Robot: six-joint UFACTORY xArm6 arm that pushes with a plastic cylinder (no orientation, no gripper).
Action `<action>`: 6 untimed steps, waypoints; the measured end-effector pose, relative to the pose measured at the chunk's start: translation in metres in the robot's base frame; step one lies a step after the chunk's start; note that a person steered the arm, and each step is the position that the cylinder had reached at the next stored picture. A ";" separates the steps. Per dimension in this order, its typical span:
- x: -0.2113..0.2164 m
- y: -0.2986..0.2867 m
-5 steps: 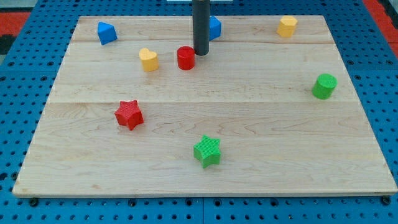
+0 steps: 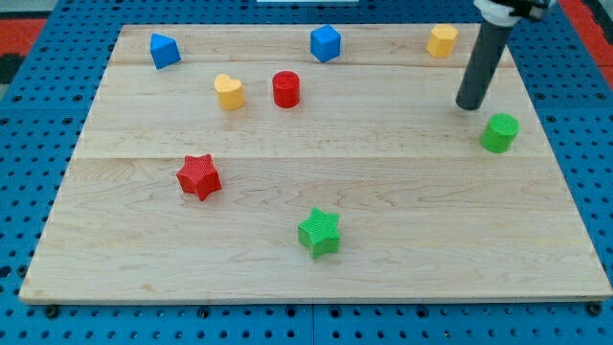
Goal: Place the green circle diagonal to the red circle
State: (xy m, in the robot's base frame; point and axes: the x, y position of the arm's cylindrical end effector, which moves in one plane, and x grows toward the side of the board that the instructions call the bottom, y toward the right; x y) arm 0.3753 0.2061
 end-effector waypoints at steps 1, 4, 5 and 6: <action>0.014 0.018; 0.051 0.073; 0.025 0.033; 0.005 0.047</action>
